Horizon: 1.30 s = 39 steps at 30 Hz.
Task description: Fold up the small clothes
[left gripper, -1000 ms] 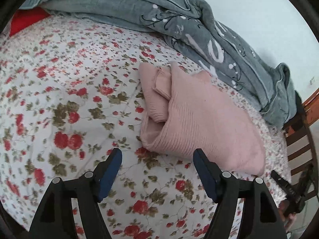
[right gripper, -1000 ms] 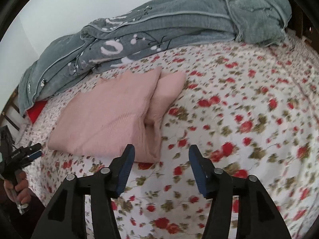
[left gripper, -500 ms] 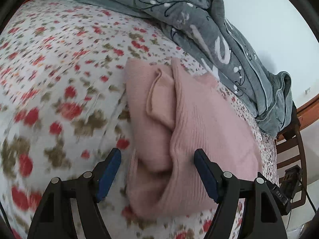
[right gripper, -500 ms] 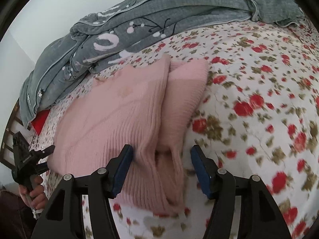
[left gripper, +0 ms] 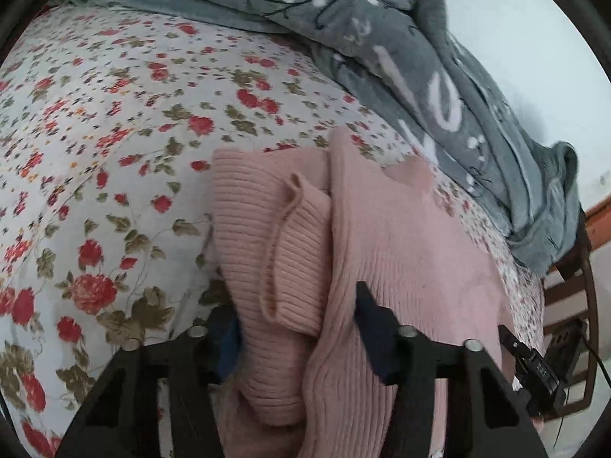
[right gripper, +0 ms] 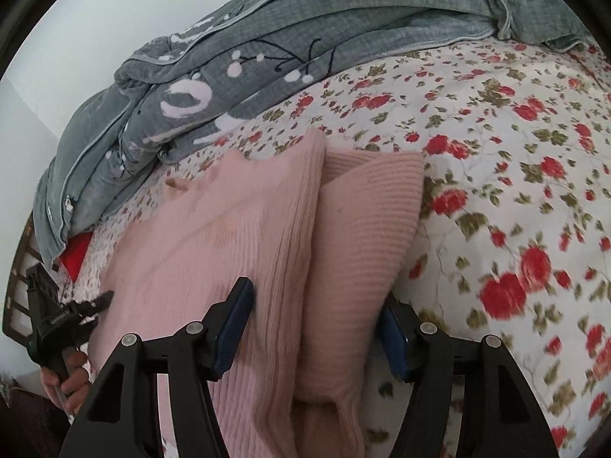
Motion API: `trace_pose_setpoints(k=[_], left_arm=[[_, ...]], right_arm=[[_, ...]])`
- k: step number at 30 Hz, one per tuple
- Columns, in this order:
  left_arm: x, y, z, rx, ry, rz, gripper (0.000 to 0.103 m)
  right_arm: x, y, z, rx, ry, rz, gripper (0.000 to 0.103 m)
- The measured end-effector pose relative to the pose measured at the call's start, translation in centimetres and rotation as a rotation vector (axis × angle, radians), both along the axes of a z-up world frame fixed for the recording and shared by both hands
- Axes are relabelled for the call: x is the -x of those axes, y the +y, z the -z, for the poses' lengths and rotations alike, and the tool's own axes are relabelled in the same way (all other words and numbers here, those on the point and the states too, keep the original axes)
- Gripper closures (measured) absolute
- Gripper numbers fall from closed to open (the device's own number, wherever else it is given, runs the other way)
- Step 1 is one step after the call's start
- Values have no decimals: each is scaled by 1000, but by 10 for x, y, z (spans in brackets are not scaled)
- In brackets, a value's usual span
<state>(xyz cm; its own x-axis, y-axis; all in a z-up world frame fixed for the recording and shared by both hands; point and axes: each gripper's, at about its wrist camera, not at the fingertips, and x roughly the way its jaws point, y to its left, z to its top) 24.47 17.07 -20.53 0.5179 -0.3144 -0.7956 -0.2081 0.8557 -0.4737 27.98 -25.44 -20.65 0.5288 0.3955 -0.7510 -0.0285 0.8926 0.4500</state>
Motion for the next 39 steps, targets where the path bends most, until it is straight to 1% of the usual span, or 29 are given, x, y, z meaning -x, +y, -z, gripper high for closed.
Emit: trace_pose_setpoints(k=[1,2,3,5,8,10,13,17,23,25,28,29,30,31,32,33,34,35,37,39], left_arm=[[1,-2,-3,2,-6,1,71],[2,-5,-6,-5,-13,5,77],[3,-9,-11,-27,-18,11,78],[7,-16,-22,-64,-25,18,80],[15,-19,-41,-44,-44,24,81],[25,-23,-53,-36,-53,36,81],[45,-32,-64,-34,-56,56,81],[86,-41,-68,-52,-55,72,81],[144,-36,-57,-47,-32,90,80],[159,-33,-50,-44,-20,104,80],[168,-30,-39,-37,-6,105,79],[168,-30,-36,-43,-2,107,76],[168,-30,-32,-56,4,110,74],[168,-29,-28,-66,12,103,69],[168,-27,-26,-63,15,96,66],[169,-26,-23,-49,15,91,65],[171,-24,-22,-35,12,88,59],[173,-22,-20,-30,13,86,49],[177,-17,-18,-23,10,91,46],[183,-13,-15,8,-5,102,46]], right_arm=[[-1,2,0,-3,0,-11,54],[-1,4,0,-6,0,-25,65],[0,6,-1,-4,-13,-36,77],[5,6,-11,8,-49,-51,82],[17,2,-37,-19,-107,-78,83],[26,2,-53,-27,-134,-93,83],[48,4,-73,7,-153,-105,83],[81,-2,-81,26,-146,-109,83],[146,-19,-70,41,-111,-134,83],[162,-23,-60,37,-94,-135,83],[171,-26,-44,40,-73,-123,81],[171,-26,-36,56,-62,-110,79],[170,-26,-32,73,-60,-105,75],[167,-25,-26,96,-60,-97,71],[165,-25,-19,109,-57,-78,63],[164,-26,-15,111,-62,-68,62],[164,-26,-13,112,-70,-64,62],[165,-25,-14,119,-83,-65,61],[167,-25,-18,151,-87,-59,58],[174,-30,-26,184,-87,-15,56]])
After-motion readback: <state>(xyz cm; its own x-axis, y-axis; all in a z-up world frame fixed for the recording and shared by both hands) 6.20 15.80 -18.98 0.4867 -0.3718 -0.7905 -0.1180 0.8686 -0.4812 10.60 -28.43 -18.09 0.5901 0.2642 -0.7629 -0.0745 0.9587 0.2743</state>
